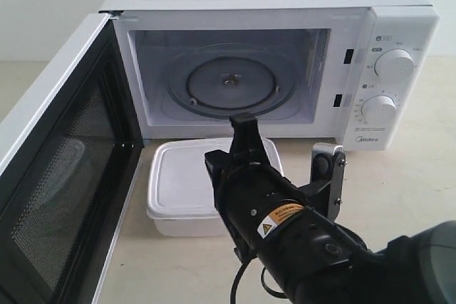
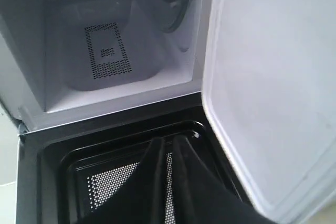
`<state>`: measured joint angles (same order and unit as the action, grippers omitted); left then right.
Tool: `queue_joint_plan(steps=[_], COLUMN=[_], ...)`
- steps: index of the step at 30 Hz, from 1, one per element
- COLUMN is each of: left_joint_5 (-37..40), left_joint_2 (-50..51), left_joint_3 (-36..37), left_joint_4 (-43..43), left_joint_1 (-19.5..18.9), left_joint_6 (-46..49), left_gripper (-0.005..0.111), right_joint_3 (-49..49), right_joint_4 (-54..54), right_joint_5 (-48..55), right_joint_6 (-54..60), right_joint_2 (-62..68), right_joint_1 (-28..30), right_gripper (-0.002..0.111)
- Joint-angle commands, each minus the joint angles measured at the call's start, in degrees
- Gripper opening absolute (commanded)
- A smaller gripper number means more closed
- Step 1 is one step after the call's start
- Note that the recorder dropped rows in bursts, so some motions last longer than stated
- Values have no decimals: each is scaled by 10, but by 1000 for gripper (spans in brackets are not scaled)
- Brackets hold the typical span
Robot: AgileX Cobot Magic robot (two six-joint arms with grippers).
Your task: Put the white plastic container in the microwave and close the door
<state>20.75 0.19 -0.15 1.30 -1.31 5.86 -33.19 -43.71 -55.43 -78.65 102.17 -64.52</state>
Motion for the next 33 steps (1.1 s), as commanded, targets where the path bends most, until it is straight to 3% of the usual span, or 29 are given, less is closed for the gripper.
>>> queue_joint_plan(steps=[1, 5, 8, 14, 20, 33], left_joint_5=[-1, -1, -1, -1, -1, -1], left_joint_2=[-2, -2, -2, -2, -2, -2], left_joint_3=[2, 2, 2, 2, 2, 2], left_joint_4=[4, 4, 4, 4, 4, 4], left_joint_1=[3, 3, 3, 3, 3, 3], left_joint_6=[2, 2, 2, 2, 2, 2], left_gripper=[4, 4, 4, 4, 4, 4], right_joint_3=[2, 16, 36, 109, 124, 68], right_joint_4=[6, 23, 34, -3, 11, -36], right_joint_5=[22, 39, 43, 18, 61, 79], right_joint_6=[7, -23, -35, -37, -33, -82], right_joint_2=[-6, -6, -10, -47, -69, 17], right_joint_1=[0, 0, -6, -37, -48, -46], right_gripper=[0, 0, 6, 47, 45, 45])
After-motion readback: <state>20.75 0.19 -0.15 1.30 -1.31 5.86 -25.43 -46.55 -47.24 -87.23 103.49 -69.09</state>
